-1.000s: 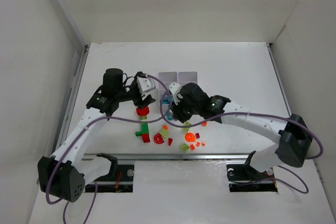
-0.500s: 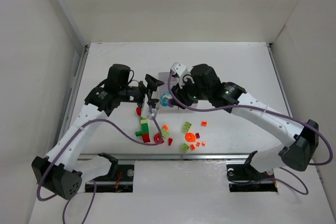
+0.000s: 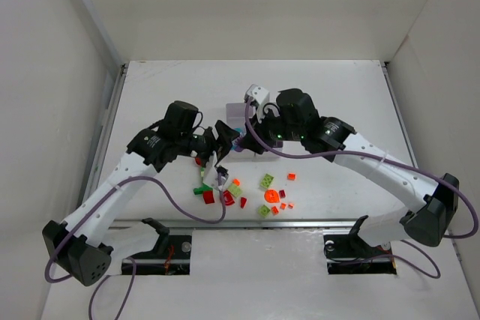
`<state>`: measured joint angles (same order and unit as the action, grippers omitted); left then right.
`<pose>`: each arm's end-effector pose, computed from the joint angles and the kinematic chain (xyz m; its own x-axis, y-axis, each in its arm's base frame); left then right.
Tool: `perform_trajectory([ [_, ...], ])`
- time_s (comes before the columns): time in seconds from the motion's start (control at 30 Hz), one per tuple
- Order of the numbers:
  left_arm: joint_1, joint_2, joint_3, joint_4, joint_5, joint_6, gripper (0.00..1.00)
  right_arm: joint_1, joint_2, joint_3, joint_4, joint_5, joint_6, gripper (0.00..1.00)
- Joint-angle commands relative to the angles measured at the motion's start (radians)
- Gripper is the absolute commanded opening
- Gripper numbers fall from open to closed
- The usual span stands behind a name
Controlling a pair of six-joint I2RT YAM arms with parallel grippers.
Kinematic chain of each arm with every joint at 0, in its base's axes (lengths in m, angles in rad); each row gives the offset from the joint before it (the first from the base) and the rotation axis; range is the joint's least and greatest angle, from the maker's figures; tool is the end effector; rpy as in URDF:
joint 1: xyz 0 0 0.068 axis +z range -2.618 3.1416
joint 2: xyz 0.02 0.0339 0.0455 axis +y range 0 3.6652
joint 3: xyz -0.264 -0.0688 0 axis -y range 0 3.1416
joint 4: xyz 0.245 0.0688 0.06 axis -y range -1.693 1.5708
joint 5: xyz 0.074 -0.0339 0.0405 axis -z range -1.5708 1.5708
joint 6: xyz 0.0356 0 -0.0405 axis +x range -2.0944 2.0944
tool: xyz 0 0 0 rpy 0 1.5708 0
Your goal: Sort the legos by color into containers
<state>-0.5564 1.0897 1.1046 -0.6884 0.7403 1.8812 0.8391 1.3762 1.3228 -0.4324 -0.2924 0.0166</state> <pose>0.1744 -0.1367 0.3486 0.9593 0.2312 -0.1619 0.2485 -0.4201 0.8728 0.2011 0.2393 0.3689 -0.3266 -0.3399 -0.8819 -0.8775 0.4558 0.1492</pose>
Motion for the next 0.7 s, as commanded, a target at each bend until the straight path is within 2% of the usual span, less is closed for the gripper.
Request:
perform_trajectory([
  [0.0,-0.007,-0.028,-0.017,0.027,-0.025,0.021,0.61,-0.002,-0.025,0.038,0.102,-0.053,0.026,0.0],
  [0.13,-0.007,-0.028,-0.026,0.072,-0.045,-0.034,0.48,-0.002,-0.016,0.029,0.113,-0.071,0.037,0.0],
  [0.17,-0.007,-0.028,-0.026,0.082,-0.058,-0.034,0.4,-0.002,-0.016,0.029,0.113,-0.071,0.037,0.0],
  [0.3,-0.007,-0.028,-0.035,0.082,-0.082,-0.034,0.29,-0.002,-0.026,0.009,0.123,-0.08,0.037,0.0],
  [0.33,-0.007,-0.028,-0.035,0.082,-0.082,-0.034,0.2,-0.002,-0.026,0.009,0.123,-0.08,0.037,0.0],
  [0.47,-0.007,-0.028,-0.035,0.092,-0.091,-0.068,0.0,-0.002,-0.026,0.009,0.112,-0.031,0.037,0.0],
  [0.67,-0.007,-0.004,-0.063,0.003,-0.168,-0.068,0.0,-0.098,-0.066,-0.014,0.058,0.067,0.069,0.0],
])
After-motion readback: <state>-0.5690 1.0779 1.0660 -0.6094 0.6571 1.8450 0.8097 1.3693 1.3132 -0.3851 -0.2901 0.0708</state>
